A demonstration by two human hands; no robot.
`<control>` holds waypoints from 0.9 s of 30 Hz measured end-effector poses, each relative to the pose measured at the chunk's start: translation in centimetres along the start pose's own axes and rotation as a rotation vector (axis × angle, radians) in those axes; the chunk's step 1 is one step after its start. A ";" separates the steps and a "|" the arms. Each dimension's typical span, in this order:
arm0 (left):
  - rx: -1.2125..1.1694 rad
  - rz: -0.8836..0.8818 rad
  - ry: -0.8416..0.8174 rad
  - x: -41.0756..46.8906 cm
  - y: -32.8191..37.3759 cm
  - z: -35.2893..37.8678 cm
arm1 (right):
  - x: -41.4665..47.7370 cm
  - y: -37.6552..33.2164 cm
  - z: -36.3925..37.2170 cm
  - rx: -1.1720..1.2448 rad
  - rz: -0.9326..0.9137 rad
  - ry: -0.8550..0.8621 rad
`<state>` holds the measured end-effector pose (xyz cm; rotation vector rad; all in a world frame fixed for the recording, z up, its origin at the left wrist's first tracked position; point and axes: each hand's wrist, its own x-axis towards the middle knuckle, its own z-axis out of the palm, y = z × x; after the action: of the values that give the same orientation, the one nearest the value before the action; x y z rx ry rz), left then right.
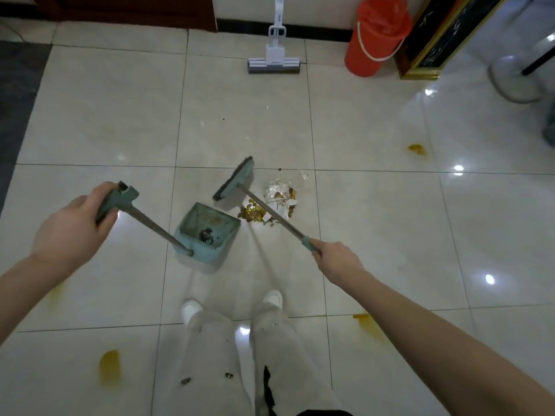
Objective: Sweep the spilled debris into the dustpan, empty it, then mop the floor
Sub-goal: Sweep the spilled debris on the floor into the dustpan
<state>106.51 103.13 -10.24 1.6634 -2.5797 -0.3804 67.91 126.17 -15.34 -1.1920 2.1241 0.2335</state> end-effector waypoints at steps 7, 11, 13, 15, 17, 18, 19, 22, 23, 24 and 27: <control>-0.053 -0.015 -0.050 -2.2 0.9 0.3 | 5.3 -6.4 -0.3 -0.066 -0.123 -0.005; -0.026 0.034 -0.094 -3.0 0.2 0.3 | 6.3 -7.2 0.6 -0.240 -0.102 -0.038; -0.020 0.048 -0.101 -3.1 -0.3 0.3 | 5.9 -6.0 0.8 -0.280 -0.089 -0.070; -0.015 0.050 -0.106 -2.9 -0.7 0.3 | 5.1 -3.7 0.5 -0.305 -0.080 -0.089; -0.012 0.060 -0.109 -2.7 -0.9 0.3 | 3.9 -0.8 0.0 -0.351 -0.061 -0.097; -0.011 0.072 -0.112 -2.6 -1.0 0.2 | 3.3 0.6 -0.3 -0.373 -0.045 -0.103; -0.008 0.089 -0.117 -2.6 -1.1 0.3 | 2.7 2.1 -0.7 -0.391 -0.025 -0.109; 0.007 0.130 -0.106 -2.5 -1.1 0.4 | 0.9 6.2 -1.7 -0.429 0.028 -0.115; 0.009 0.136 -0.098 -2.5 -1.1 0.4 | 0.4 7.2 -2.1 -0.430 0.048 -0.117; 0.008 0.140 -0.089 -2.5 -1.0 0.4 | -0.1 8.0 -2.4 -0.426 0.064 -0.117; -0.003 0.140 -0.078 -2.4 -0.7 0.6 | -1.1 9.1 -3.4 -0.401 0.075 -0.104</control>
<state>108.02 105.10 -10.79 1.4847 -2.7296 -0.4488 59.34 130.50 -13.53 -1.2887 2.0898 0.7676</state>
